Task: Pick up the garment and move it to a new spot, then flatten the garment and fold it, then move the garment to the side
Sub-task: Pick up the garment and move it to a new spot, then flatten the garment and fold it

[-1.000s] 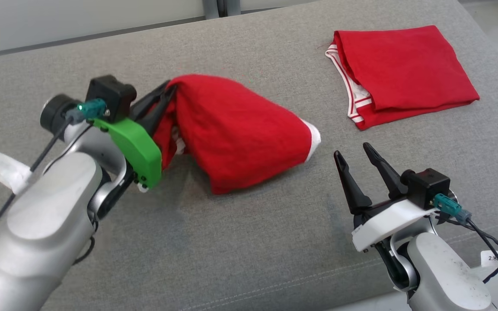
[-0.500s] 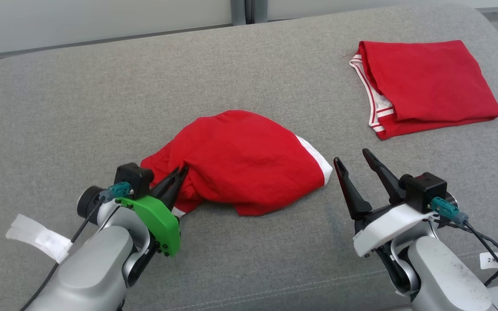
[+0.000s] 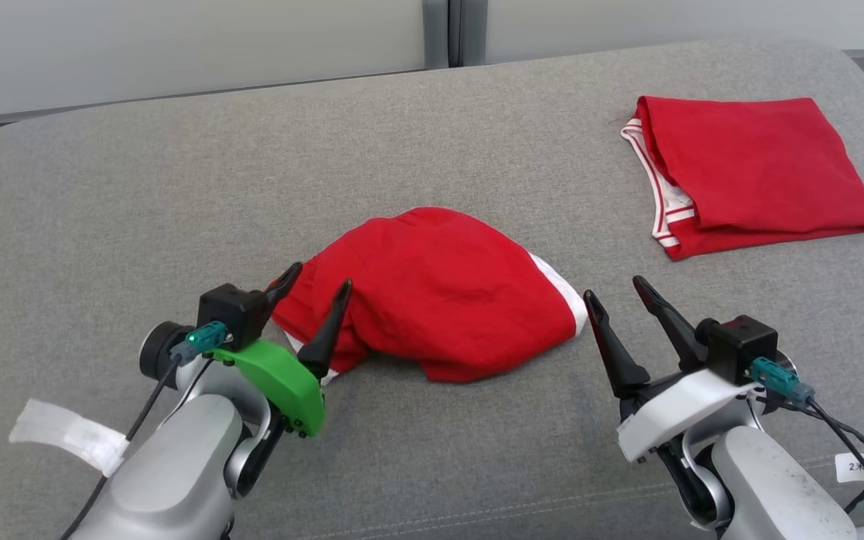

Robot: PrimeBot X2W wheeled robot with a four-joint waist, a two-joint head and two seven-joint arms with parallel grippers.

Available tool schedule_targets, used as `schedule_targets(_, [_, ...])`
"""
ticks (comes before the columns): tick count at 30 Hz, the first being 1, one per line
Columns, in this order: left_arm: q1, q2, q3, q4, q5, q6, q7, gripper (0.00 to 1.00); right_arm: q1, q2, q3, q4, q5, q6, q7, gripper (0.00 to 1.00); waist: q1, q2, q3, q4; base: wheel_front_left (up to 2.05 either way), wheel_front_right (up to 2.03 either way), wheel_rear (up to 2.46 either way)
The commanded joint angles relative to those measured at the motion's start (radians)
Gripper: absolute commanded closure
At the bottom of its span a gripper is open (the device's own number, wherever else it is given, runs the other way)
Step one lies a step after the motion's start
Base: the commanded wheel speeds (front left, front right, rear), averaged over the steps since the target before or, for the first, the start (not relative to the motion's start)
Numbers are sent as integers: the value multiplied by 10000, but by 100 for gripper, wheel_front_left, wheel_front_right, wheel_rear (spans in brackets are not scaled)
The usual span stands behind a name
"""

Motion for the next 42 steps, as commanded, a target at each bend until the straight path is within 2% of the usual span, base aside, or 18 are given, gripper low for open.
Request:
schedule_targets(1, [327, 140, 210, -209, 220, 124, -26, 0, 114, -31, -36, -32, 40, -4, -31, 0, 0, 0, -29, 38, 0, 0, 0])
schedule_targets(6, [678, 428, 941, -849, 704, 177, -29, 0, 157, -20, -29, -52, 56, -4, -31, 0, 0, 0, -77, 72, 0, 0, 0])
schedule_targets(11, [346, 785, 1149, -602, 759, -159, 37, 0, 4, 0, 113, -11, 101, -4, -29, 0, 0, 0, -52, -53, 0, 0, 0])
schedule_targets(17, [-446, 1326, 1140, 128, 243, -591, 683, 0, -171, 42, 226, 24, 186, -4, -29, 0, 0, 0, 146, -499, 0, 0, 0])
schedule_targets(22, [-1123, 1883, 753, 386, -186, -700, 1391, 0, -319, 113, 297, 51, 187, -4, -29, 0, 0, 0, 352, -1004, 0, 0, 0])
schedule_targets(32, [-1764, 3185, -730, -232, -2689, -706, 3521, 0, -515, 195, 278, 10, 186, -4, -31, 0, 0, 0, 655, -1889, 0, 0, 0])
schedule_targets(34, [-1778, 3330, -1076, -189, -3309, -707, 3990, 0, -553, 201, 228, -12, 180, -4, -31, 0, 0, 0, 735, -2061, 0, 0, 0])
schedule_targets(42, [-1899, 3489, -1818, 198, -4048, -708, 4788, 0, -510, 207, 154, -72, 106, -4, -29, 0, 0, 0, 862, -2218, 0, 0, 0])
